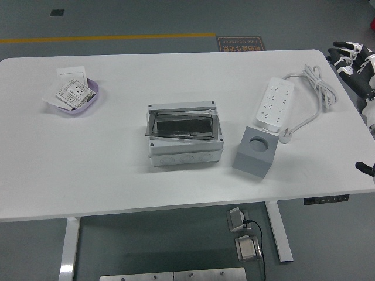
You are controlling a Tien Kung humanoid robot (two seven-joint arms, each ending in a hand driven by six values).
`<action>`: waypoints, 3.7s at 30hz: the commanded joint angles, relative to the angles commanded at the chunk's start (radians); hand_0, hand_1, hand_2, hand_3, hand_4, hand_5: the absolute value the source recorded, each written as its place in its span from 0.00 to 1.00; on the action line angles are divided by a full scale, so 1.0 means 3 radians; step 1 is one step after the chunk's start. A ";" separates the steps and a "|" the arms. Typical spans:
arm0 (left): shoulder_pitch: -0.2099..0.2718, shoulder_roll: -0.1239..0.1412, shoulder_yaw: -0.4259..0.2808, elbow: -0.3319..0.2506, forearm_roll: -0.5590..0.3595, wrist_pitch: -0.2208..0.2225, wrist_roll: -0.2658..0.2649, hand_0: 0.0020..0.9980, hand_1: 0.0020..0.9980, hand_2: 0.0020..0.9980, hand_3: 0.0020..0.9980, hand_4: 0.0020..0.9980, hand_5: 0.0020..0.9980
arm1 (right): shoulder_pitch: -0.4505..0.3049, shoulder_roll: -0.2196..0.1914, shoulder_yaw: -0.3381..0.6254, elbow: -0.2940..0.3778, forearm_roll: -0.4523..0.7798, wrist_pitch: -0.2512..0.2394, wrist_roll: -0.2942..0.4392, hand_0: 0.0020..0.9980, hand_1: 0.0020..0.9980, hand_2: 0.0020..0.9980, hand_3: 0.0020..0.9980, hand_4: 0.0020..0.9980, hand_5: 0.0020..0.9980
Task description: Pick up the cylinder from the cube,place it in the box,flap close box
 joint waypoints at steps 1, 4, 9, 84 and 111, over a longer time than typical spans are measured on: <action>0.0000 0.0000 0.0000 0.0000 0.0001 0.0000 0.0001 0.58 0.63 0.60 0.66 0.73 0.35 | 0.0000 0.0000 0.0001 0.0000 0.0000 0.0000 0.0000 0.76 0.65 0.67 0.68 0.74 0.41; 0.0001 0.0001 0.0000 0.0000 0.0003 -0.0002 0.0007 0.58 0.63 0.54 0.66 0.73 0.35 | -0.0001 0.0001 0.0000 -0.0001 -0.0002 0.0000 -0.0002 0.76 0.65 0.67 0.68 0.74 0.41; 0.0003 -0.0001 0.0007 0.0000 -0.0001 -0.0006 0.0017 0.59 0.63 0.51 0.66 0.73 0.35 | -0.0003 0.0002 -0.0001 -0.0004 -0.0004 0.0000 -0.0003 0.76 0.65 0.66 0.68 0.74 0.41; 0.0012 0.0002 0.0066 0.0000 -0.0040 0.0019 0.0099 0.58 0.62 0.54 0.55 0.71 0.36 | 0.0007 0.0027 -0.0005 -0.0041 0.0000 -0.0046 0.0077 0.75 0.66 0.68 0.46 0.75 0.44; -0.0015 -0.0003 0.0126 0.0000 -0.0078 0.0014 0.0096 0.58 0.62 0.54 0.60 0.71 0.36 | 0.0029 0.0014 -0.0082 -0.0072 0.0035 -0.0086 0.0083 0.74 0.63 0.82 0.99 0.76 0.45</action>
